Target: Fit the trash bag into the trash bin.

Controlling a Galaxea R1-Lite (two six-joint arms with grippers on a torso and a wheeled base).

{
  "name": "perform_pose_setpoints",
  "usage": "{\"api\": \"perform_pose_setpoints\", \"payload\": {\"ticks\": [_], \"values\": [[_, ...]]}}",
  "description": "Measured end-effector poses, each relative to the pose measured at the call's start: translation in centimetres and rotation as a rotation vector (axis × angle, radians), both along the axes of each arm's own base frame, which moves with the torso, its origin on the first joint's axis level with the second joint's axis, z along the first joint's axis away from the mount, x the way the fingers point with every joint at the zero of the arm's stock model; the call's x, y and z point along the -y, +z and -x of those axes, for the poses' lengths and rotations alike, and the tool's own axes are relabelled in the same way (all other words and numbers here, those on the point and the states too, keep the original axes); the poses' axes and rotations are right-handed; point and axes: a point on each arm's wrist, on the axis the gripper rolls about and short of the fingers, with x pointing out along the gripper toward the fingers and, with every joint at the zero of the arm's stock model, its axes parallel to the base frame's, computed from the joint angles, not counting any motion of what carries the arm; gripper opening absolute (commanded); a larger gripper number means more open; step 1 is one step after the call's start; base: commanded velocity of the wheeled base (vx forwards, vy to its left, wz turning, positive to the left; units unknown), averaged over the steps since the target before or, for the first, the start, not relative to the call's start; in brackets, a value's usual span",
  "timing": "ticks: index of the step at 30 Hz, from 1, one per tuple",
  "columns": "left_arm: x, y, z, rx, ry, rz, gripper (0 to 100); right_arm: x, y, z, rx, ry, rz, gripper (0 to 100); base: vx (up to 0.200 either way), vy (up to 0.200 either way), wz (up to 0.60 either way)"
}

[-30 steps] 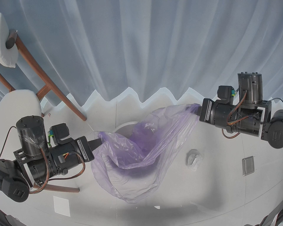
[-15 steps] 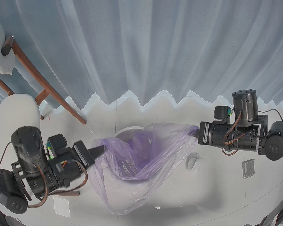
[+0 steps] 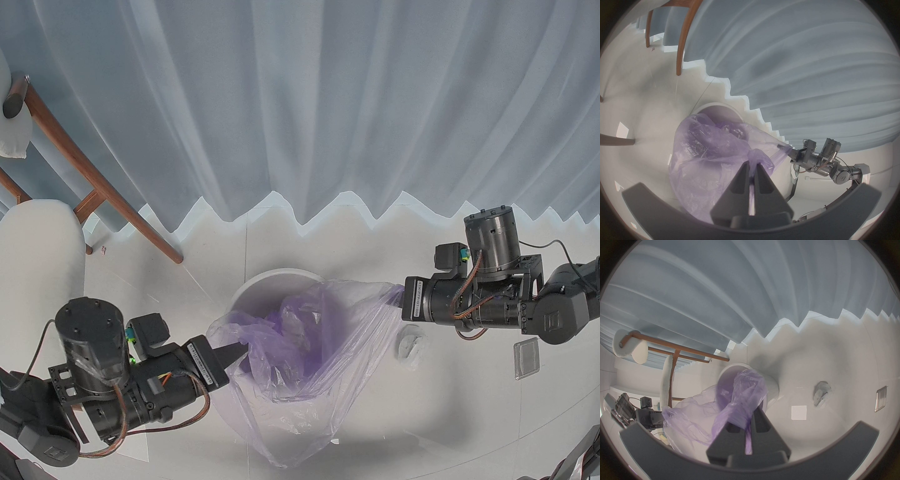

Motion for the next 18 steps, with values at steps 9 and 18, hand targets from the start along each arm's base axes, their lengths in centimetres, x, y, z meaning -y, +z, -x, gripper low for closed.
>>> {"api": "perform_pose_setpoints", "payload": {"ticks": [9, 18], "values": [[1.8, -0.8, -3.5, -0.031, 0.037, 0.000, 0, -0.8, 0.2, -3.1, 0.025, -0.029, -0.013, 0, 0.000, 0.000, 0.00], [1.7, -0.7, -8.0, -0.014, 0.102, 0.028, 0, -1.2, 0.8, -6.1, 0.063, -0.063, -0.034, 0, 0.000, 0.000, 0.00]]}}
